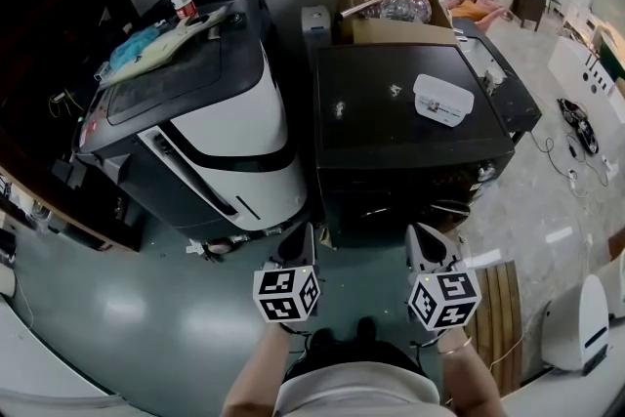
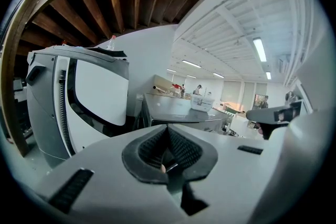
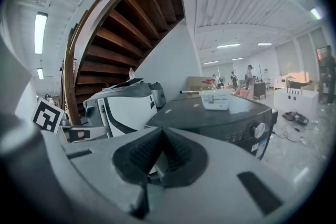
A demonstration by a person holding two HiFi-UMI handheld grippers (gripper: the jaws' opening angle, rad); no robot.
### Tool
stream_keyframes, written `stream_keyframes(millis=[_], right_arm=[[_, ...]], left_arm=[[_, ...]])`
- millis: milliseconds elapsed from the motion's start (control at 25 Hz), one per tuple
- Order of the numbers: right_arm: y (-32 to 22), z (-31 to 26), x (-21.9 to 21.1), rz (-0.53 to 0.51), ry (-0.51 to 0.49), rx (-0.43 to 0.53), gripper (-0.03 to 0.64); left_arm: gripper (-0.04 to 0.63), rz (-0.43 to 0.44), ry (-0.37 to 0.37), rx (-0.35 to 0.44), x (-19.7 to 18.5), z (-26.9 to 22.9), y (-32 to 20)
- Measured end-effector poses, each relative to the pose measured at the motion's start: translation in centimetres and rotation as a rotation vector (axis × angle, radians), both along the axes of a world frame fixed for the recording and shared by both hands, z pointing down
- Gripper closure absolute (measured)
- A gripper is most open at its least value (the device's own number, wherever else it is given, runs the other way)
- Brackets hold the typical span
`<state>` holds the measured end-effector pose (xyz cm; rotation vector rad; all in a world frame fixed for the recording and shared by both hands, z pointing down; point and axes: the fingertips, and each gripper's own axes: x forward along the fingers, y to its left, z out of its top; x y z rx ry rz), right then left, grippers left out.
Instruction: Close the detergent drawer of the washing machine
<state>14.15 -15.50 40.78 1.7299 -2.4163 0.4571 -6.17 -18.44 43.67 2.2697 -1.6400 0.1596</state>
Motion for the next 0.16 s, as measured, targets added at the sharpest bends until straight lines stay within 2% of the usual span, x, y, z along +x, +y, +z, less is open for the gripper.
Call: stream_keyframes(millis=[160], right_arm=[[-0.43, 0.43, -0.39, -0.015, 0.008, -0.004, 0.615]], left_arm=[[0.600, 0.006, -0.004, -0.003, 0.29, 0.24, -0.58]])
